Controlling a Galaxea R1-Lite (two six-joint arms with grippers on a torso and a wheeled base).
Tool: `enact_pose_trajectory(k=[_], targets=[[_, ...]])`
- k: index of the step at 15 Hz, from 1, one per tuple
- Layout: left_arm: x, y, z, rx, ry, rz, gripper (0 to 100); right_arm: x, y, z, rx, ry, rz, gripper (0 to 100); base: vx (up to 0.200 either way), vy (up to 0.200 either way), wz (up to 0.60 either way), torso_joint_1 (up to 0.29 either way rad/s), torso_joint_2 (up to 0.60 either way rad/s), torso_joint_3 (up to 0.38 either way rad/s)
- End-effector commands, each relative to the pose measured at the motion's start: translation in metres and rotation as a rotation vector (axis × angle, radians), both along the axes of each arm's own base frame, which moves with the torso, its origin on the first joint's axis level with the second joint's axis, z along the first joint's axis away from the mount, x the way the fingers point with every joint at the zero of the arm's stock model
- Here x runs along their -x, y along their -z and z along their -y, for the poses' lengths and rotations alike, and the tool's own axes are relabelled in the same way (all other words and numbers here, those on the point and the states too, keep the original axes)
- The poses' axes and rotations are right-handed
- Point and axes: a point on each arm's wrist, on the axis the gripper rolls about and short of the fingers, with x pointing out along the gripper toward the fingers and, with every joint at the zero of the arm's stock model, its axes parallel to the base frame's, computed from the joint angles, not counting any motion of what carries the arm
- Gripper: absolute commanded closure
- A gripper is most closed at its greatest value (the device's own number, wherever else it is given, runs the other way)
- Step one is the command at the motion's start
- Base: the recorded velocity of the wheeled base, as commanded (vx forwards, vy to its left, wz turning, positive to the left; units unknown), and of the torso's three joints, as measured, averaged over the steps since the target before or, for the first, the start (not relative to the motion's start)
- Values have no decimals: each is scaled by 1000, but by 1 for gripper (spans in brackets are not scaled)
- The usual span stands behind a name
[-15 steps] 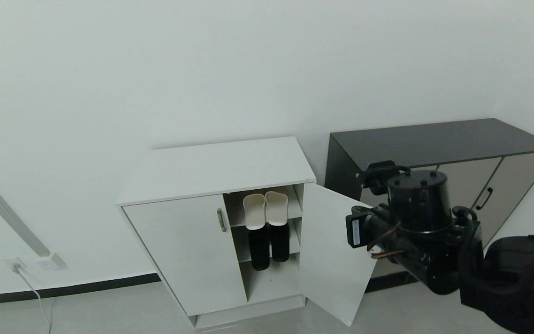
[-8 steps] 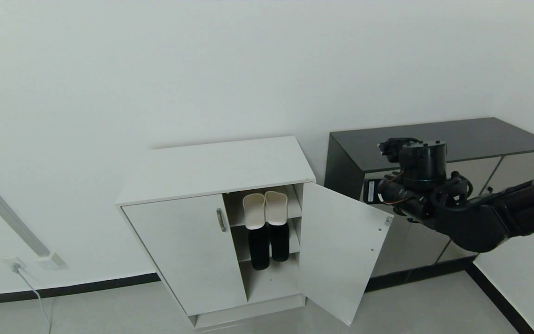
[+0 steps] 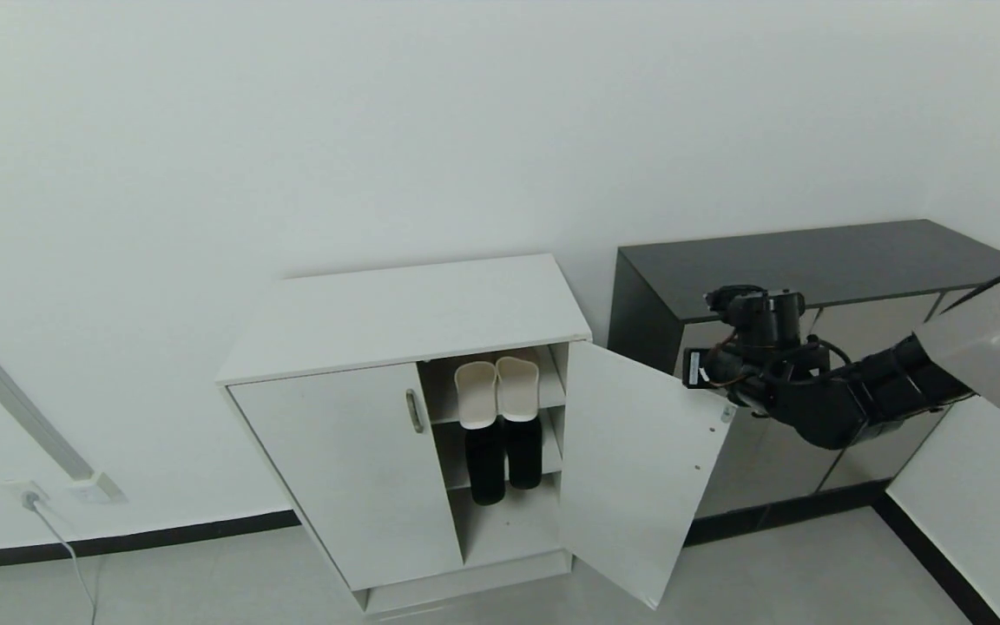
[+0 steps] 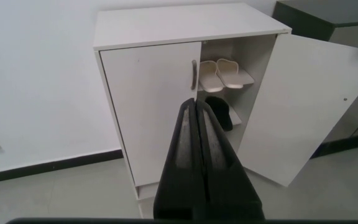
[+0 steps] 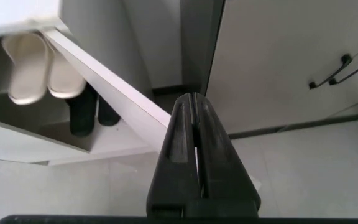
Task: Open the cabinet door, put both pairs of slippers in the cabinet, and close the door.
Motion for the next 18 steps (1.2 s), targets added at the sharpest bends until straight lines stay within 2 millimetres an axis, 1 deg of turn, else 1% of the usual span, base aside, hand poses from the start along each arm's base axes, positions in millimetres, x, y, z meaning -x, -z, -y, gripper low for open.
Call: enact_pose_trajectory(k=[1, 6, 10, 18], targets=[[0, 0, 0, 0, 0, 0, 100, -5, 15, 1, 11, 6, -30, 100, 0, 0, 0, 0, 0, 0], [0, 0, 0, -1, 0, 0, 100, -13, 30, 7, 21, 25, -55, 100, 0, 0, 0, 0, 0, 0], [0, 0, 0, -1, 0, 0, 100, -18, 33, 9, 21, 32, -53, 100, 0, 0, 0, 0, 0, 0], [0, 0, 0, -1, 0, -1, 100, -17, 37, 8, 29, 30, -69, 100, 0, 0, 0, 0, 0, 0]])
